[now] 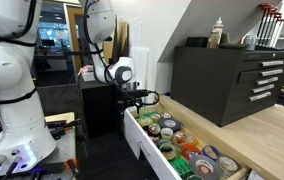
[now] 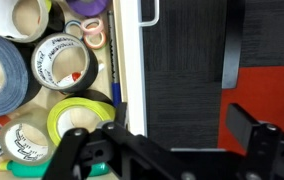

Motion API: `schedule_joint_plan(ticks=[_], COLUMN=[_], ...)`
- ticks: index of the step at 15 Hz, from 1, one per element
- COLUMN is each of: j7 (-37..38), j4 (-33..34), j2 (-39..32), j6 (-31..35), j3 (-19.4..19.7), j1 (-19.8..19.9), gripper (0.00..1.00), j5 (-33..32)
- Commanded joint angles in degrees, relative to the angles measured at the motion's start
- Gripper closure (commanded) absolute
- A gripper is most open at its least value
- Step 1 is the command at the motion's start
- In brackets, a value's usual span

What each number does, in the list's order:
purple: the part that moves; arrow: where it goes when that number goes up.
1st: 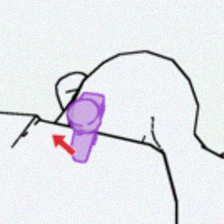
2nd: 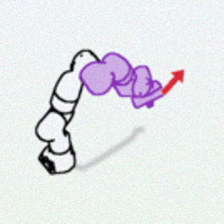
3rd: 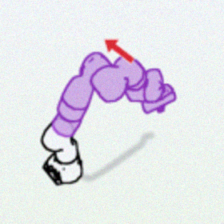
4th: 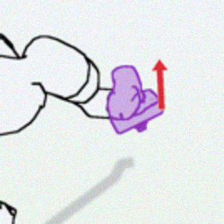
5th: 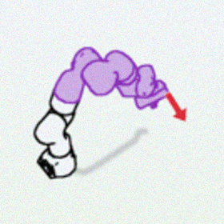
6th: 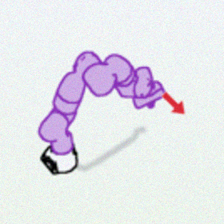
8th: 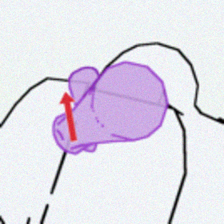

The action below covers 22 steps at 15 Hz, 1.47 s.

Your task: Close the top drawer of the cabinet

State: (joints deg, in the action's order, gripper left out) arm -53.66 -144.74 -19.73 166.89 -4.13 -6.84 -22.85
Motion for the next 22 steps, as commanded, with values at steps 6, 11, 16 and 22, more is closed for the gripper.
schedule_joint_plan(ticks=[6,11,16,22], j7=[1.0,0.9,0.8,0.6], j4=[8.5,11.3,12.8,13.8], j2=[-10.2,-13.9,-16.5,-18.6], j6=[3.3,3.3,3.4,3.6], j3=[1.7,1.3,1.8,1.5], j1=[0.2,1.1,1.4,2.3], gripper=[0.00,0.00,0.00,0.00], j5=[-3.8,-3.2,-3.4,-3.3])
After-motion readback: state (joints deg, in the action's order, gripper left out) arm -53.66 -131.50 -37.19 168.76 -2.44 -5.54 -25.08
